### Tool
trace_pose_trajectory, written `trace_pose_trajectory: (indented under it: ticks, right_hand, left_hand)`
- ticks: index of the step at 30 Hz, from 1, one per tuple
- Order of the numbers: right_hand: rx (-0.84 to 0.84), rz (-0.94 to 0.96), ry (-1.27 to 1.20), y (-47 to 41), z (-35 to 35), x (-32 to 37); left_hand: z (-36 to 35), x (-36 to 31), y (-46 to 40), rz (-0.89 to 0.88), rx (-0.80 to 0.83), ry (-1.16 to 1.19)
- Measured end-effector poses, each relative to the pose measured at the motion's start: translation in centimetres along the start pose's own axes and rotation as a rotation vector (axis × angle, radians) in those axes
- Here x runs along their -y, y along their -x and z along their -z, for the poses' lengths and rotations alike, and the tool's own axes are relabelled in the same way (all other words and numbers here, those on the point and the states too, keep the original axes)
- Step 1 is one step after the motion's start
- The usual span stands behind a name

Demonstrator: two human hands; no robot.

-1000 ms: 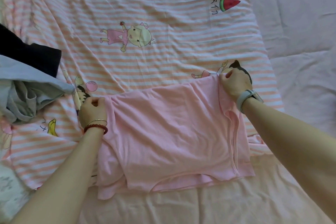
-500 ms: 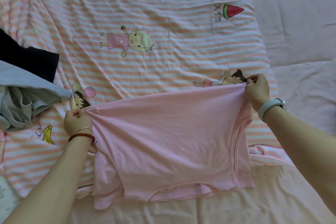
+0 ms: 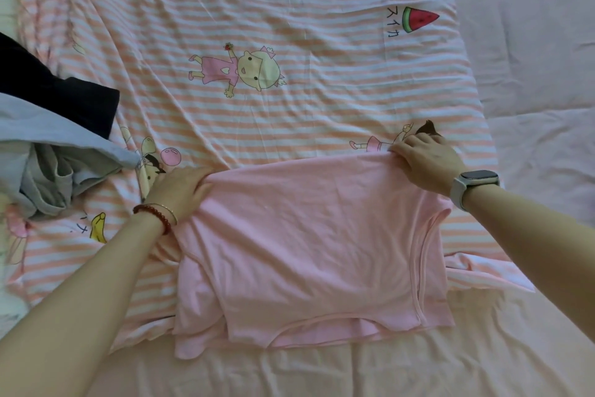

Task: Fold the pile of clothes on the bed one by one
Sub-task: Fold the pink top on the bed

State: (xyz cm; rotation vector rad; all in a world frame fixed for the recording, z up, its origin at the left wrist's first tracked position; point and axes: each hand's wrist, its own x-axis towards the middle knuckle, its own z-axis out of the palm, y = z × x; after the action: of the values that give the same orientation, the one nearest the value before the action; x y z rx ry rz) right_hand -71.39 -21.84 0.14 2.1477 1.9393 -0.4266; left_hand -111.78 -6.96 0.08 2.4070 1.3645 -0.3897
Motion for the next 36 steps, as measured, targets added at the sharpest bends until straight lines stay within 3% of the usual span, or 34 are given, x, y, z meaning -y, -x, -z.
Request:
trace_pose_trajectory:
  ticks: [5, 9, 16, 21, 27, 30, 33, 36]
  right_hand:
    - [0.012, -0.116, 0.007, 1.1, 0.6, -1.1]
    - [-0.139, -0.224, 0.033, 2.0, 1.3, -1.0]
    - [-0.245, -0.456, -0.124, 2.5, 2.7, -0.7]
    - [-0.165, -0.594, -0.297, 2.8, 2.5, -0.7]
    - [-0.143, -0.539, -0.670, 3.8, 2.3, -0.8]
    - [-0.162, -0.508, -0.705, 4.1, 2.6, -0.3]
    - [-0.224, -0.509, -0.725, 4.6, 3.9, 0.6]
    - [-0.301, -0.431, -0.839, 6.1, 5.8, 3.3]
  left_hand:
    - [1.2, 1.8, 1.8, 0.184, 0.063, 0.131]
    - [2.5, 2.3, 3.0, 0.329, 0.017, 0.271]
    - [4.0, 1.9, 3.2, 0.401, -0.191, 0.795]
    - [3.9, 1.2, 3.3, 0.510, -0.281, 1.265]
    - [2.2, 2.0, 4.1, 0.459, -0.226, 0.885]
    - [2.6, 1.6, 4.2, 0.443, -0.193, 0.756]
    - [3.9, 0.5, 4.4, 0.424, -0.180, 0.733]
    - [5.6, -2.7, 6.4, 0.391, -0.278, 0.807]
